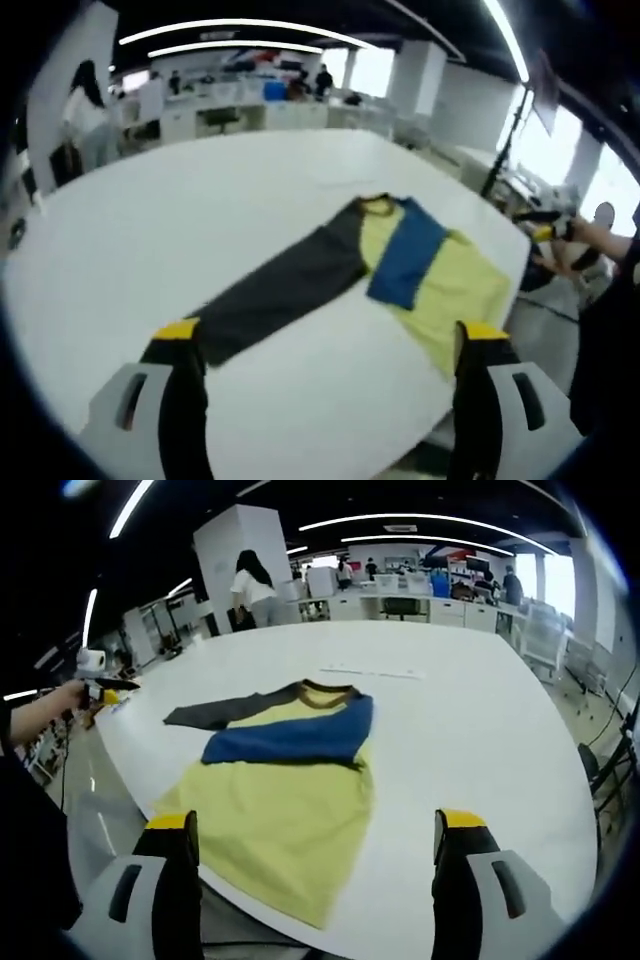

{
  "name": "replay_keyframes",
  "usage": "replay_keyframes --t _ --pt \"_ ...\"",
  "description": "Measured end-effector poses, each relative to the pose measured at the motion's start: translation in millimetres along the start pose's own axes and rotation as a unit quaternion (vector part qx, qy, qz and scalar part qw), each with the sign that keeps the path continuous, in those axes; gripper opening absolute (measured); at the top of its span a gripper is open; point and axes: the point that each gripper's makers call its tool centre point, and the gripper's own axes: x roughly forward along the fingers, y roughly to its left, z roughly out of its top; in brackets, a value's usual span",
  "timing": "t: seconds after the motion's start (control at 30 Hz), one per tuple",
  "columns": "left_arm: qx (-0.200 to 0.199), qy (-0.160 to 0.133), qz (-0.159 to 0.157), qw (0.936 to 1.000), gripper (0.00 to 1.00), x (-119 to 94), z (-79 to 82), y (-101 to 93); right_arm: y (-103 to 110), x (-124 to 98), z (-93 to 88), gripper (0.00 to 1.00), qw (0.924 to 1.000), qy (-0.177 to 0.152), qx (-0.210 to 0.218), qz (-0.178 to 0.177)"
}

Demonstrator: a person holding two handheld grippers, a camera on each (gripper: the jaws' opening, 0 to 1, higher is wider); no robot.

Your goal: Fold the garment on the visible template until the final outline fits inside the template.

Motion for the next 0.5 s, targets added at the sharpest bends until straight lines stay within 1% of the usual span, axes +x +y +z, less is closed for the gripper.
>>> replay_keyframes --t 0.07,0.17,0.3,0.4,0.5 --pt "-0.009 0.000 -0.002 1.0000 0.99 6.0 -1.7 11.4 0.2 0.3 0.1 0.97 1.0000 0.000 0.001 -0.002" --pt "-0.009 0.028 0.004 0.9996 0.99 18.5 -10.9 36.0 -1.6 1.4 0.6 0.96 0.9999 0.000 0.005 -0.011" --pt "-0.029 0.033 -0.004 0.9990 0.98 31.6 -12.3 59.9 -1.2 4.5 -0.8 0.95 0.9998 0.004 0.007 -0.017" --pt "-0.039 0.044 -0.010 0.9982 0.95 40.2 -15.3 75.0 -0.1 6.2 -2.9 0.95 0.9997 0.009 0.007 -0.020" --pt "-0.045 0.049 -0.014 0.9977 0.95 46.4 -15.9 89.8 -0.2 6.6 -3.5 0.94 0.9996 0.011 0.008 -0.024"
